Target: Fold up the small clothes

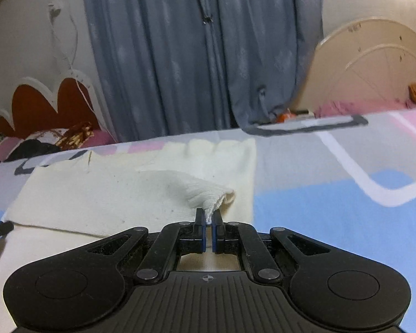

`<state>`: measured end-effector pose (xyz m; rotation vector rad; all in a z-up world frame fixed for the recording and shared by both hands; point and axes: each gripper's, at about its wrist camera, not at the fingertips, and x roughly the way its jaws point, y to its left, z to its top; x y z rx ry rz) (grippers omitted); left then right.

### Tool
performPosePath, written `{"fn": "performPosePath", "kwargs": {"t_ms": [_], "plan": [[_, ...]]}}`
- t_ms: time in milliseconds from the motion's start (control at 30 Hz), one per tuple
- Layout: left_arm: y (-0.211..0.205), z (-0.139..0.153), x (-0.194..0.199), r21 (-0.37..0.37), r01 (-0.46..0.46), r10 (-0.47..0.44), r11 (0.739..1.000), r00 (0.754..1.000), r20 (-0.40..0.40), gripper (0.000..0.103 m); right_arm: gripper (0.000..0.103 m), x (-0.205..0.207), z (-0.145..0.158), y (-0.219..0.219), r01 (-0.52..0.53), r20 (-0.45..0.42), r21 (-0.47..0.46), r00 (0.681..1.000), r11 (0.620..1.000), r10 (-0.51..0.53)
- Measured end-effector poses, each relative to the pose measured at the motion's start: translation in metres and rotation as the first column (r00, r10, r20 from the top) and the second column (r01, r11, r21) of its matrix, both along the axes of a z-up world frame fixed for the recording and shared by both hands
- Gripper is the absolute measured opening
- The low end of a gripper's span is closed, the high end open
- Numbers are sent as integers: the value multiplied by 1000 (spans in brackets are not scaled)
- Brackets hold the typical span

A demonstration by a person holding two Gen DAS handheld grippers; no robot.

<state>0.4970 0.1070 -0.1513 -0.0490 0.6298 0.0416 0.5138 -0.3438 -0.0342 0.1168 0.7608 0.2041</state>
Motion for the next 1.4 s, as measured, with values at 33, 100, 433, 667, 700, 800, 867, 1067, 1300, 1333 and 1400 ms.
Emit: {"fn": "performPosePath", "kwargs": {"t_ms": [33, 100, 433, 667, 700, 800, 867, 1067, 1300, 1333, 1400], "plan": [[0, 1, 0, 4, 5, -5, 1000, 1000, -5, 34, 3, 2, -6, 0, -3, -27, -8, 1000, 1000, 3], [2, 6, -2, 20, 14, -14, 1000, 1000, -19, 41, 3, 0, -5, 0, -4, -22, -8, 1000, 1000, 4], [-26, 33, 30, -51, 107, -101, 993, 988, 115, 60, 12, 18, 19, 3, 25, 86, 71, 996, 997, -31], [-33, 2, 47, 1, 170, -170, 985, 985, -17, 63, 11, 25, 9, -6, 97, 64, -9, 993, 995, -96], [-31, 2, 47, -13, 166, -166, 986, 986, -11, 63, 28, 23, 12, -9, 96, 84, 14, 992, 995, -97], [-35, 3, 53, -19, 155, -155, 988, 988, -15, 67, 53, 36, 8, -13, 91, 64, 29, 994, 995, -93], [-38, 3, 54, -16, 156, -156, 988, 988, -14, 71, 53, 46, 2, -10, 65, 42, 7, 997, 998, -65], [-34, 1, 46, -33, 157, -157, 987, 988, -2, 71, 42, 45, -9, -16, 53, 13, 4, 999, 999, -53], [-38, 1, 46, -4, 155, -155, 988, 988, -4, 73, 29, 36, -11, 8, -28, 66, -127, 997, 991, 37], [-37, 1, 47, -6, 159, -159, 987, 987, -10, 73, 19, 41, -15, 7, -49, 34, -108, 998, 993, 53], [-36, 8, 51, 8, 160, -160, 987, 987, -24, 74, 8, 40, -13, 8, -53, 44, -117, 997, 992, 59]]}}
